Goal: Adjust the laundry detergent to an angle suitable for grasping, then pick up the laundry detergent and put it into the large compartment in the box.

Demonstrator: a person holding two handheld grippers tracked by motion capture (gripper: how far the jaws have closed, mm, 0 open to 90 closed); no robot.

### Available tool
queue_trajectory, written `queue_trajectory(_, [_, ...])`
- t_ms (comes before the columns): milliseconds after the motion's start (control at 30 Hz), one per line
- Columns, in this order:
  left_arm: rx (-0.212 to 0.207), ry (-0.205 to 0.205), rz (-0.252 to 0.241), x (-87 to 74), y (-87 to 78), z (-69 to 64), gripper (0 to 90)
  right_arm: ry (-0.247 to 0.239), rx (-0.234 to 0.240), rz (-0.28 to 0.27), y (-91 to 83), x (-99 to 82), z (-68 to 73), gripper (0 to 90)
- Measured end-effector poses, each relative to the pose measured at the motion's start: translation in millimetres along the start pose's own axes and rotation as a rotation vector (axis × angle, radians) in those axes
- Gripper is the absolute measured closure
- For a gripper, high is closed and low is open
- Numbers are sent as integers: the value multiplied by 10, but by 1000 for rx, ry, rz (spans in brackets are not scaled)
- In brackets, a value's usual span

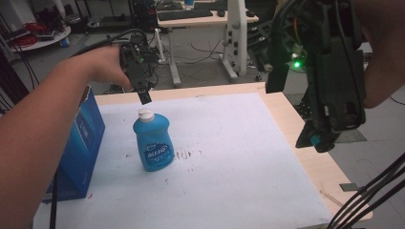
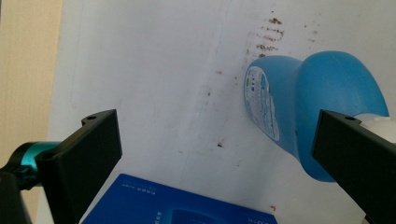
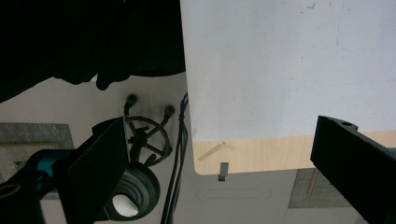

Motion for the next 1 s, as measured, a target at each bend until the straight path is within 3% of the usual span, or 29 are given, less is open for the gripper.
queue_trajectory(367, [3, -37, -9, -65, -10, 86, 18, -29, 10, -2, 11, 54, 17, 35])
queue_trajectory(800, [17, -41, 7, -118, 10, 81, 17, -49, -18, -3, 18, 147, -69, 35])
queue_trajectory(1000, [21, -37, -10, -117, -29, 54, 18, -53, -25, -7, 5, 121, -75, 35])
Point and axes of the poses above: each handheld gripper's, and its own axes: y roughly forward along the jaws, x roughly out of its top, z roughly to its left, the point moved 7 cm from there along y, roughly forward along the jaws, and after that the axes turned 11 degrees about -x, right-handed, at the moved point
